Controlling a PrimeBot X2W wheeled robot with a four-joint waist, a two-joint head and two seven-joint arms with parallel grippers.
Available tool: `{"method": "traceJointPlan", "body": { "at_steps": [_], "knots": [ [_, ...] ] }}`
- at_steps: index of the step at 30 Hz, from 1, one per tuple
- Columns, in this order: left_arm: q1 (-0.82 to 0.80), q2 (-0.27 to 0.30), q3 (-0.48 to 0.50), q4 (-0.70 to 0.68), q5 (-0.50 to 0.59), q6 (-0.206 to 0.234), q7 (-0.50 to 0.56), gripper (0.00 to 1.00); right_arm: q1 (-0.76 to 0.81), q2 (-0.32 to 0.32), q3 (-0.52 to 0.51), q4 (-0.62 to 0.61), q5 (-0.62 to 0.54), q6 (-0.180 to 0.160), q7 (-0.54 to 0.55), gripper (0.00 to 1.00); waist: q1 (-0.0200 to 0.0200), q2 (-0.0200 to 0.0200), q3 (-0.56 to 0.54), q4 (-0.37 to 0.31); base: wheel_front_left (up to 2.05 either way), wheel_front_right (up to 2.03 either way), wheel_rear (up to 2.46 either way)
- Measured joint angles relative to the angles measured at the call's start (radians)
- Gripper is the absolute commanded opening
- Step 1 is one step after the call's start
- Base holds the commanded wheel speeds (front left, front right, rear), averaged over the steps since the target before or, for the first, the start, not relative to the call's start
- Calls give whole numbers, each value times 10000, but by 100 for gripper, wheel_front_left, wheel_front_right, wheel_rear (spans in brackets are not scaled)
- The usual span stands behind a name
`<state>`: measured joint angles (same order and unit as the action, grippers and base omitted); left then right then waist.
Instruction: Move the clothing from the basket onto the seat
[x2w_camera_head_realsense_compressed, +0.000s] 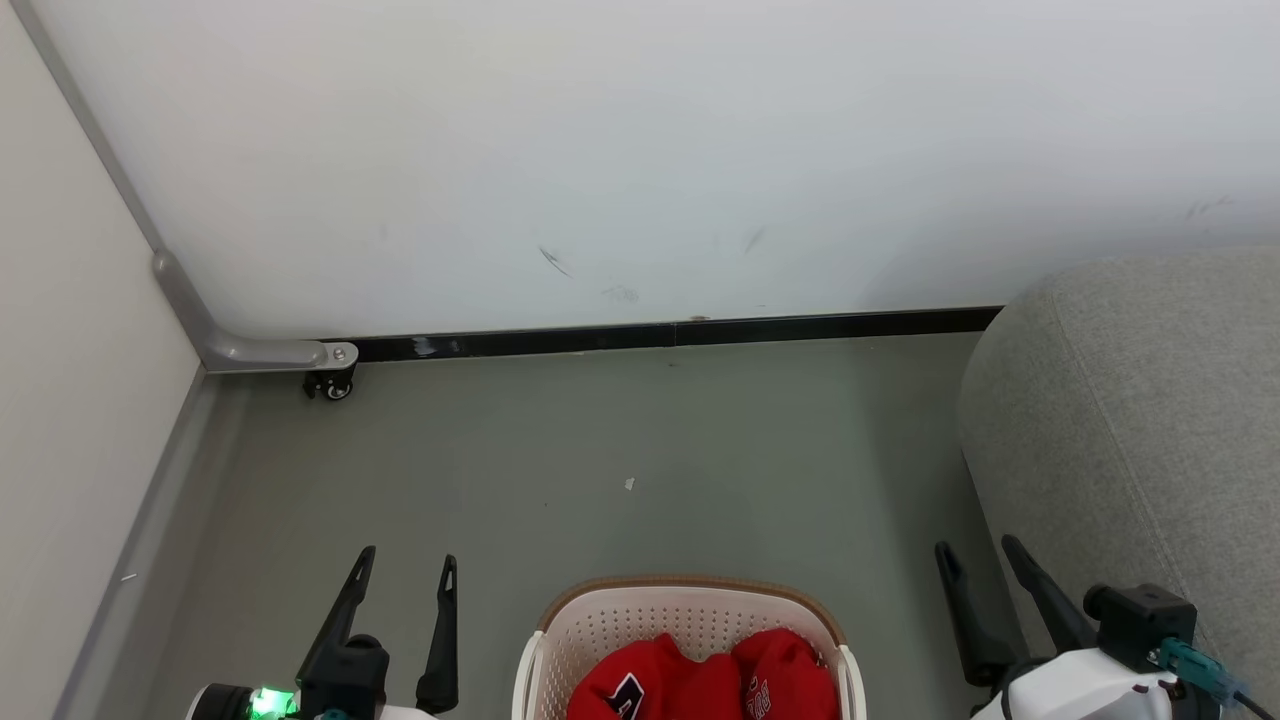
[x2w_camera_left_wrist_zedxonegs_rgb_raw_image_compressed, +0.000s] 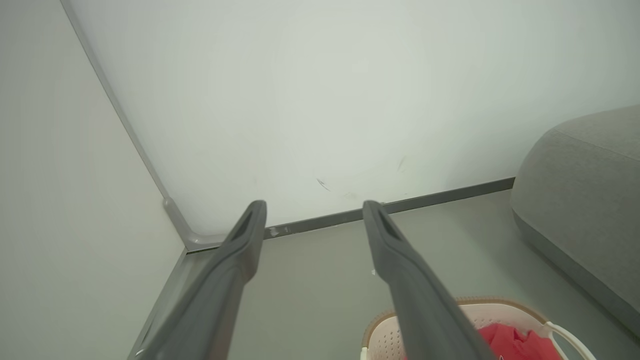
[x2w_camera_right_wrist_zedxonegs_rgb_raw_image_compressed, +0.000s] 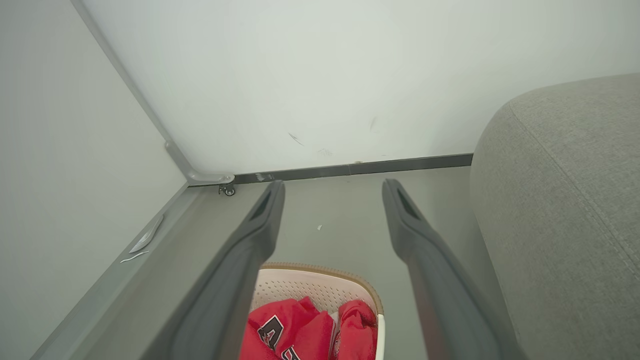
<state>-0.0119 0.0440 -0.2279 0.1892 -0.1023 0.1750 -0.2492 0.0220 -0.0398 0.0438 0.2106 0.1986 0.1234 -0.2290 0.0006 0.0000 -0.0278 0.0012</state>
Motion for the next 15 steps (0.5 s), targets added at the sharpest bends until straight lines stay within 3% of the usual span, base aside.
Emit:
{"method": "traceJointPlan", "body": {
  "at_steps": [15],
  "knots": [
    [-2, -6, 190, 63, -213, 119, -2, 100, 167, 0, -58, 46, 42, 0, 0, 100, -1, 0, -63, -8, 0, 0, 0]
  ]
}}
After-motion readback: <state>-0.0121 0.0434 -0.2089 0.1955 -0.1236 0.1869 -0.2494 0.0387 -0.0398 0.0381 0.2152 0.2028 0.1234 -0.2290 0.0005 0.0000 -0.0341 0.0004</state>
